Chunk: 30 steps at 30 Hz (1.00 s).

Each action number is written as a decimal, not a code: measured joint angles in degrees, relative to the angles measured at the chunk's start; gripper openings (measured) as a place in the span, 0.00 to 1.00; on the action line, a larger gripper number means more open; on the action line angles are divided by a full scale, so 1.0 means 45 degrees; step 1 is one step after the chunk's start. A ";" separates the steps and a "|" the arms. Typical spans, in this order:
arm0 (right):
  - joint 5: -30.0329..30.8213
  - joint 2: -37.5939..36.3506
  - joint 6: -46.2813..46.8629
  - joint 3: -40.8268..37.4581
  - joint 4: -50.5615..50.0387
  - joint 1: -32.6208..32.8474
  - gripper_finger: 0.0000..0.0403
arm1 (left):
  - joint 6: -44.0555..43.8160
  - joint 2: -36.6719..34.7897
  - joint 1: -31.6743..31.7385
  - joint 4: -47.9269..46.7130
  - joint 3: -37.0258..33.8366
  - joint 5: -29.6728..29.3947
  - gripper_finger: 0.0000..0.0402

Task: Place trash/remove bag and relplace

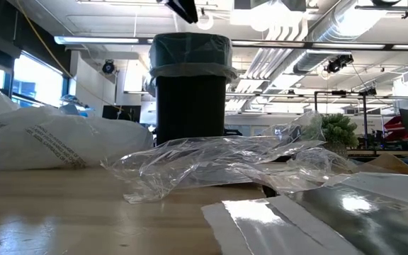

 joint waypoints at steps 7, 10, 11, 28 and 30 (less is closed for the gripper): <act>0.0018 0.0000 0.0421 0.0000 -0.0011 0.0000 0.24 | -0.1033 0.0037 0.1292 0.2293 -0.1891 0.0942 0.03; 0.0014 0.0000 0.0556 0.0000 -0.0036 0.0005 0.24 | -0.1877 0.0037 0.2023 0.2223 -0.2675 0.1108 0.02; 0.0018 0.0000 0.0563 0.0000 -0.0055 0.0000 0.24 | -0.2111 0.0037 0.2227 0.2229 -0.2886 0.1362 0.02; -0.0011 -0.0021 0.0927 -0.0241 -0.0888 0.0414 0.24 | -0.0990 -0.0915 0.0381 0.1833 -0.1747 0.2124 0.00; 0.0201 -0.0091 0.0853 -0.1080 -0.0808 0.0766 0.24 | -0.1222 -0.1295 -0.0748 0.1326 -0.1925 0.1902 0.00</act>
